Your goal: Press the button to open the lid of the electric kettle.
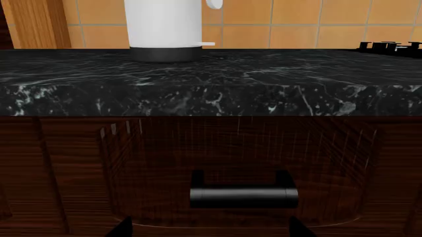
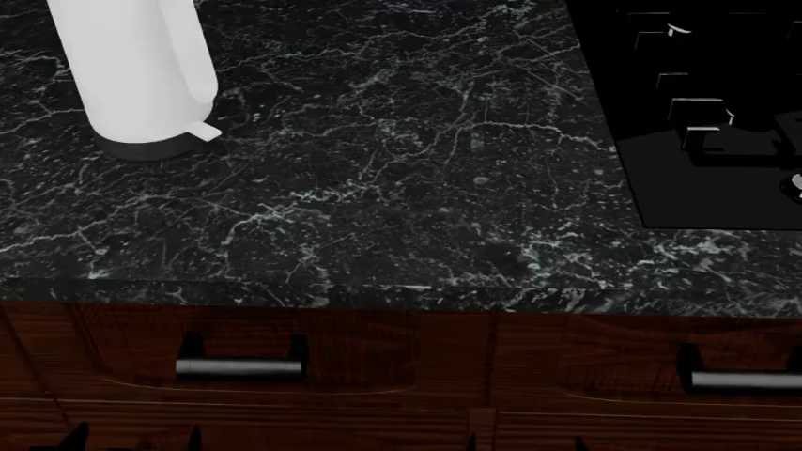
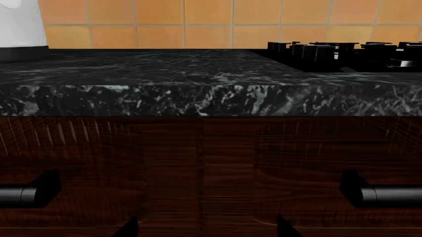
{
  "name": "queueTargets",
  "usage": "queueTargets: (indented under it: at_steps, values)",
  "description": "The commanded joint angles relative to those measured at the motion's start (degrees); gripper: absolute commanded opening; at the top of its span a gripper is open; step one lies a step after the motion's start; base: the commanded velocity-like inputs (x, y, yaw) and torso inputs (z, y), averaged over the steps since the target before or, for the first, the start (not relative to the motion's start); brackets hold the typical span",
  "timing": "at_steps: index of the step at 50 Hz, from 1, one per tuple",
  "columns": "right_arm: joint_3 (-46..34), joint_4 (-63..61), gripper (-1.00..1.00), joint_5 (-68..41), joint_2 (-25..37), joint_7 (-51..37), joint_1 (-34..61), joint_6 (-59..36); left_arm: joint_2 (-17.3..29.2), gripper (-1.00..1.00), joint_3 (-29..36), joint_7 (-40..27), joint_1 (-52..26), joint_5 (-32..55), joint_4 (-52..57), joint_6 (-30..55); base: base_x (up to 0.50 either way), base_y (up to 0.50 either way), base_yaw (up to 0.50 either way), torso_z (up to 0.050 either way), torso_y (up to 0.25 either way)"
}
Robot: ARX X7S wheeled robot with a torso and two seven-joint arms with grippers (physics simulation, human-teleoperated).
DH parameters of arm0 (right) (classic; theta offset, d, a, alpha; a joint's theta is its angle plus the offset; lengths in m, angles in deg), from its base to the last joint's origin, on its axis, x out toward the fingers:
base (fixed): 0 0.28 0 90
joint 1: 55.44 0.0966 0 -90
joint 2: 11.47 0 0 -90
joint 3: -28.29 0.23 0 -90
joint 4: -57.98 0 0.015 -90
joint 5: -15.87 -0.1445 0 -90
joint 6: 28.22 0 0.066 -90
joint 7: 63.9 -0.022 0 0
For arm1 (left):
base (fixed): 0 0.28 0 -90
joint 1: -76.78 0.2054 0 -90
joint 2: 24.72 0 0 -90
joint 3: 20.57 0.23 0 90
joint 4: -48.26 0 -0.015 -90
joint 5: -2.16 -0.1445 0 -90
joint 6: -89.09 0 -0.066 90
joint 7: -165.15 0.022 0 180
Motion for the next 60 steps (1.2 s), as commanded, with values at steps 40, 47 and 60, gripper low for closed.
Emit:
queueTargets:
  at_steps: [40,47,60]
  values:
    - [5.6,-58.3,1.0,-8.5,8.9,-8.0,21.2,-52.3,12.8,1.0,-7.3,-8.6,-18.3,14.4,35.6,21.7,0.0,0.0,0.0,0.039,0.0]
    - [7.5,-59.9,1.0,-24.0,17.7,-19.4,30.8,-60.0,14.6,1.0,-12.4,-10.2,-23.9,16.5,33.7,24.0,0.0,0.0,0.0,0.05,0.0]
    - [3.6,-59.5,1.0,-26.0,20.7,-24.0,33.4,-62.0,14.9,1.0,-16.0,-13.7,-24.0,15.3,33.4,23.5,0.03,0.41,0.0,0.023,0.0]
